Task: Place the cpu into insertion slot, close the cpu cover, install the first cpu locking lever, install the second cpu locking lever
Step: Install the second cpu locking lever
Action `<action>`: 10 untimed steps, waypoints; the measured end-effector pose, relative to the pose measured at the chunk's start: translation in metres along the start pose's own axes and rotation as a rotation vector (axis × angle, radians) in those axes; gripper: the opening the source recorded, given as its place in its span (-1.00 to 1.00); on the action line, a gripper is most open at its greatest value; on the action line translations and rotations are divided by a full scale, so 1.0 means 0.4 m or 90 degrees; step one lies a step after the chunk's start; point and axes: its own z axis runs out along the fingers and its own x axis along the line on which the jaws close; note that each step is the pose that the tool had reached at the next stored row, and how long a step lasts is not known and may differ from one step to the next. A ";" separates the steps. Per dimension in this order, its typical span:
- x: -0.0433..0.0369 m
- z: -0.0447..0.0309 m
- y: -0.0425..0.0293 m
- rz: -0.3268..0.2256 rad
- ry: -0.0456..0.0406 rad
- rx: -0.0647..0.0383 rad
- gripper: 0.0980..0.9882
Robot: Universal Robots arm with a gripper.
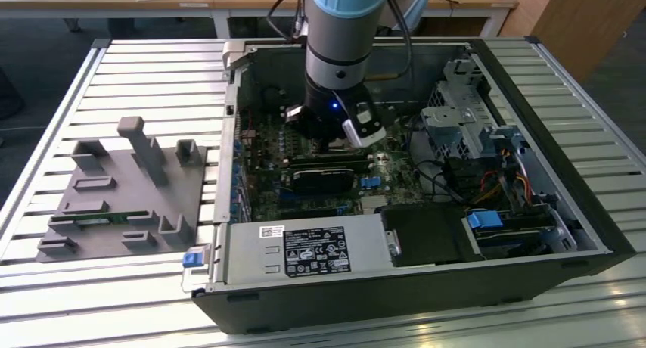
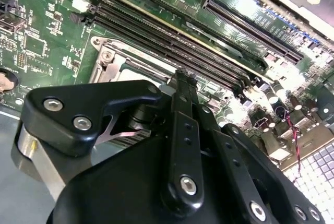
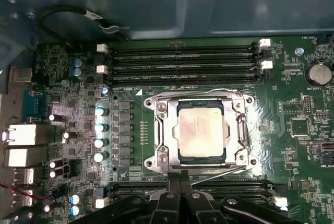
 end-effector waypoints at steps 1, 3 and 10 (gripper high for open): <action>0.001 0.000 -0.002 0.000 0.0001 -0.001 -0.98; 0.003 0.001 -0.007 -0.003 0.0005 -0.003 -0.98; 0.013 0.004 -0.017 -0.019 0.0033 -0.010 -0.98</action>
